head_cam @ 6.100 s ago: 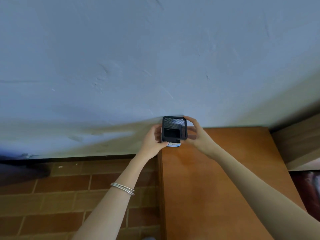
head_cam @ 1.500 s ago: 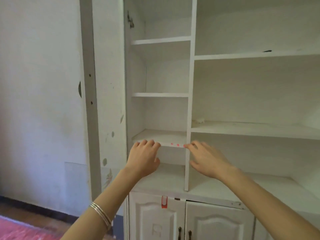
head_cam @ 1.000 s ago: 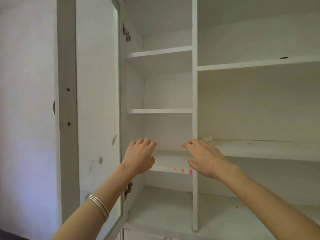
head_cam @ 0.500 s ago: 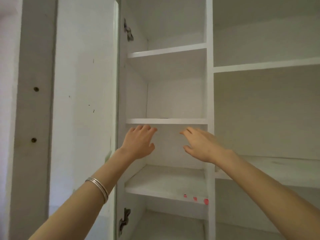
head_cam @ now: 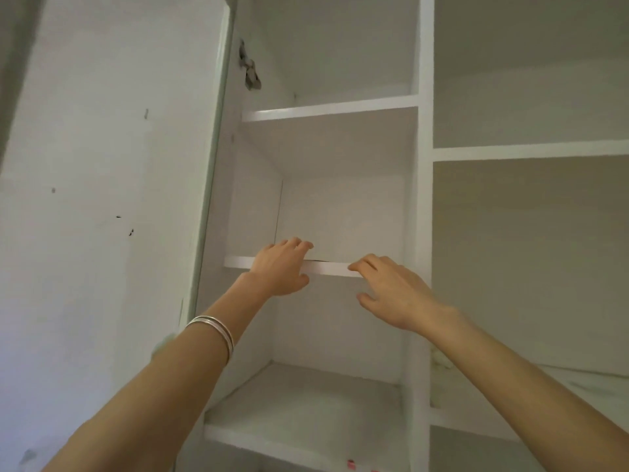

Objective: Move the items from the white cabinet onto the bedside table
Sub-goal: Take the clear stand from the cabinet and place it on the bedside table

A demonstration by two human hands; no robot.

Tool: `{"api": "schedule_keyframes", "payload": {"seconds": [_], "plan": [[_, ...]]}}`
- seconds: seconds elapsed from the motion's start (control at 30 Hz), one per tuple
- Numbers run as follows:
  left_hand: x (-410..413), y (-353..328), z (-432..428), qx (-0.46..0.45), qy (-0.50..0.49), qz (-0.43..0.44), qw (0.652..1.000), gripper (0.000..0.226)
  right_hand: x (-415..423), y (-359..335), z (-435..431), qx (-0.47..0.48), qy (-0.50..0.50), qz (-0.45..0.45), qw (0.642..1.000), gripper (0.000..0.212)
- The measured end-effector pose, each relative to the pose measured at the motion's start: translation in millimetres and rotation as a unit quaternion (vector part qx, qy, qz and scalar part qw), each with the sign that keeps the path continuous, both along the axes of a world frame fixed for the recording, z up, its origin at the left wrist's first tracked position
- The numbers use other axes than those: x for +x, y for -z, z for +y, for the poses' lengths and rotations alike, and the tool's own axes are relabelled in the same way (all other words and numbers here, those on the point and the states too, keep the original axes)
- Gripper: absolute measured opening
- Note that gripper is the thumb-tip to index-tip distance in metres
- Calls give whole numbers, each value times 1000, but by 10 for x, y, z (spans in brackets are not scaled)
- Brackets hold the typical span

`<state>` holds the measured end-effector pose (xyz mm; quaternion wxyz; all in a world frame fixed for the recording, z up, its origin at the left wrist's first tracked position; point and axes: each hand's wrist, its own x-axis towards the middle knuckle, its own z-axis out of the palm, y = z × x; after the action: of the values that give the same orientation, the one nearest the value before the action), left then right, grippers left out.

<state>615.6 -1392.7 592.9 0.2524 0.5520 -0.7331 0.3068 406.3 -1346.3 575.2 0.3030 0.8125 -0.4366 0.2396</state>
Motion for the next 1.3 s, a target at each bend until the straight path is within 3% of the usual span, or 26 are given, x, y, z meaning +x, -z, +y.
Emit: {"api": "schedule_keyframes", "payload": {"seconds": [0.23,0.53,0.67,0.8,0.97,1.17,1.3], "plan": [[-23,163,-105,-17,22,11,1000,41,-119,-61,-236,-51,-29,-18,998,40],[-140,170,198,-127,127,-12,984,35,-70,-117,-438,-12,-36,-50,998,44],[-36,106,342,-165,128,-1,978,35,-13,-114,-511,-4,-58,-62,996,36],[122,16,308,-189,55,92,976,36,-30,-133,-533,-21,-96,-100,990,31],[187,-80,166,-112,7,217,970,51,-91,-139,-425,-41,-131,-94,986,29],[124,-312,107,-60,112,368,921,51,-257,-124,-215,-61,-179,-89,978,25],[-30,-347,254,-62,227,414,879,17,-363,-64,-32,-70,-178,-39,981,31]]}}
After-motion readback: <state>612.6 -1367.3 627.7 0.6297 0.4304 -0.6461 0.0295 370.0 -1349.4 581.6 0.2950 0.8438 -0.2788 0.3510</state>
